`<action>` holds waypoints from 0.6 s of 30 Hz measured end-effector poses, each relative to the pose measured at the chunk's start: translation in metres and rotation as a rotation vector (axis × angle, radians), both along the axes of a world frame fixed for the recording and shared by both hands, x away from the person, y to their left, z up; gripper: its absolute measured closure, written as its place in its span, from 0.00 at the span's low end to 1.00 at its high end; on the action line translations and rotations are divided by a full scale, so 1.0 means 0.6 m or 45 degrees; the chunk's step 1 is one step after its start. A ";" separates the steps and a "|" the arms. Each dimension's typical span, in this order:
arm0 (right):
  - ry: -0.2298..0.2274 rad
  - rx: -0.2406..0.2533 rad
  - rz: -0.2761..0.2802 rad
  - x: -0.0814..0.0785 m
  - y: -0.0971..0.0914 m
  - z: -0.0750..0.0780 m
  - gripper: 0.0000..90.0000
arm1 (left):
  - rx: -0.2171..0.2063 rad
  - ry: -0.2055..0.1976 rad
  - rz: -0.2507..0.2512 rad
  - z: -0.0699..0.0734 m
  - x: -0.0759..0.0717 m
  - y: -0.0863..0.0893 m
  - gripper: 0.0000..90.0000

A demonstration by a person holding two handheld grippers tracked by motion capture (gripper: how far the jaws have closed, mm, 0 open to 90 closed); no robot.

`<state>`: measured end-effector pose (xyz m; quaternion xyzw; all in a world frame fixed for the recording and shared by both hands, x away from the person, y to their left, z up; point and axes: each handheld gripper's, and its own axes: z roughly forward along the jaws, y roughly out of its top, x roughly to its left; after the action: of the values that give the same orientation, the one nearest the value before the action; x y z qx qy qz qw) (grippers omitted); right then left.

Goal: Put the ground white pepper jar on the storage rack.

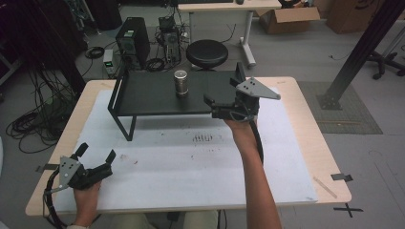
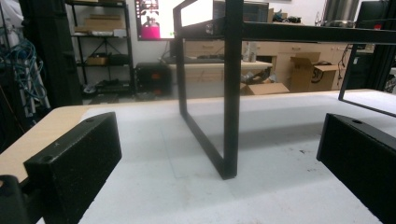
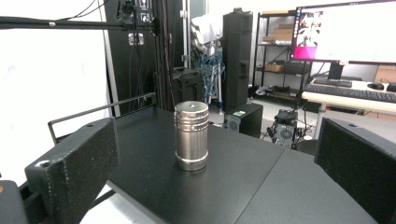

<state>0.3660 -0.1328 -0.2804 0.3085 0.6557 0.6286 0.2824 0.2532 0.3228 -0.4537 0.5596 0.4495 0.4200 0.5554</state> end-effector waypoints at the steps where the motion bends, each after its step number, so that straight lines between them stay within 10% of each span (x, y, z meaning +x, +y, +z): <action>1: -0.009 0.001 0.000 -0.005 -0.002 -0.002 0.00 | 0.001 0.001 0.000 0.000 0.000 0.000 0.00; 18: -0.069 0.042 -0.052 -0.069 -0.045 -0.060 0.00 | -0.001 0.001 0.001 0.000 0.000 0.000 0.00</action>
<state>0.3244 -0.1599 -0.3162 0.3091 0.6310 0.6415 0.3078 0.2533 0.3227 -0.4536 0.5595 0.4500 0.4197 0.5553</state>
